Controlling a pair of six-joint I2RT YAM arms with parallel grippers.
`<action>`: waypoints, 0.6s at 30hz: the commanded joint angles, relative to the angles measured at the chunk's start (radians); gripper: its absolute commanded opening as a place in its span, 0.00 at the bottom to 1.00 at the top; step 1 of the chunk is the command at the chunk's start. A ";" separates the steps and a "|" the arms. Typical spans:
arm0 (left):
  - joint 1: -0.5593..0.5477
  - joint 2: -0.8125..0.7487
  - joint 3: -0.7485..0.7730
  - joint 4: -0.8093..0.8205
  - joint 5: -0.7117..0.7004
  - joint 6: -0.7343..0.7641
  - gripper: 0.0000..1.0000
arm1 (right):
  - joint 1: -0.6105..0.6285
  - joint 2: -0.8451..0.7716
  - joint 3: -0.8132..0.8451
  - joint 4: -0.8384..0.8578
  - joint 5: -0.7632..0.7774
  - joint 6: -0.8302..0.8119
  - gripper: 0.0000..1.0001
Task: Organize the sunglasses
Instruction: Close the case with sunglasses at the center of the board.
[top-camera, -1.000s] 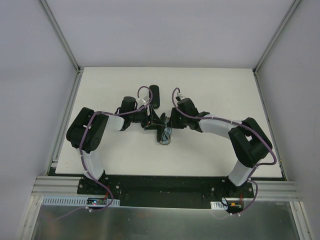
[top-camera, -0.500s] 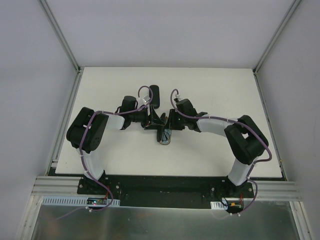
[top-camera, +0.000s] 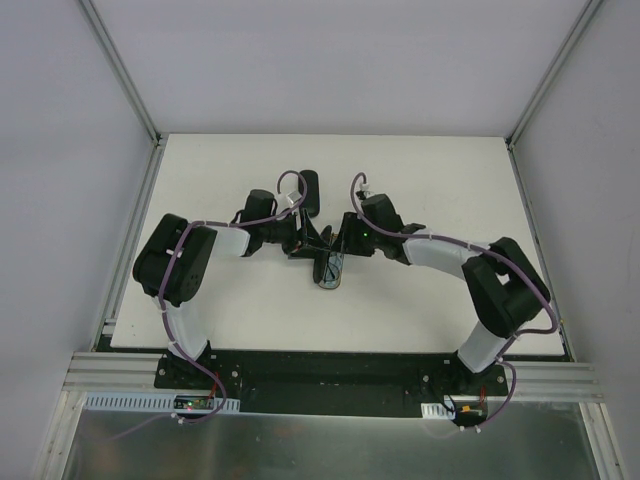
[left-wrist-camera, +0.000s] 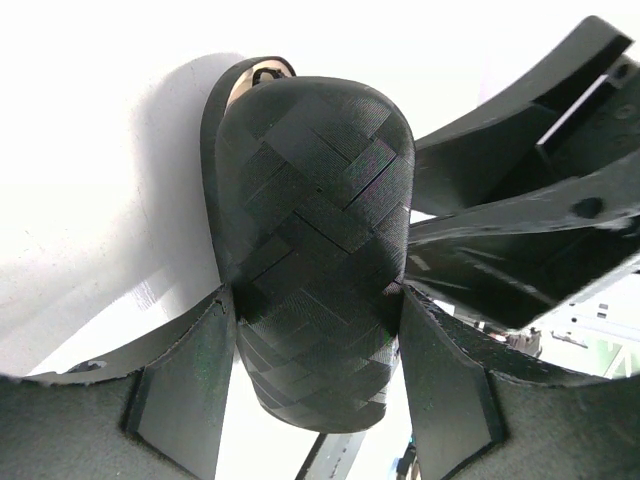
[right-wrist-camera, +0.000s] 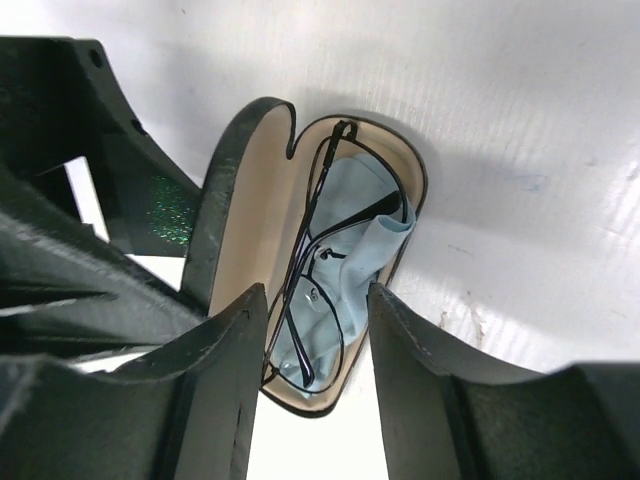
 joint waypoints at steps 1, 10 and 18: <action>-0.003 -0.003 0.034 -0.109 -0.071 0.096 0.38 | -0.040 -0.110 -0.040 0.062 -0.025 0.001 0.48; -0.009 -0.003 0.090 -0.263 -0.147 0.176 0.38 | -0.102 -0.172 -0.111 0.092 0.010 0.022 0.52; -0.068 -0.021 0.213 -0.558 -0.391 0.319 0.35 | -0.157 -0.208 -0.157 0.103 0.033 0.045 0.52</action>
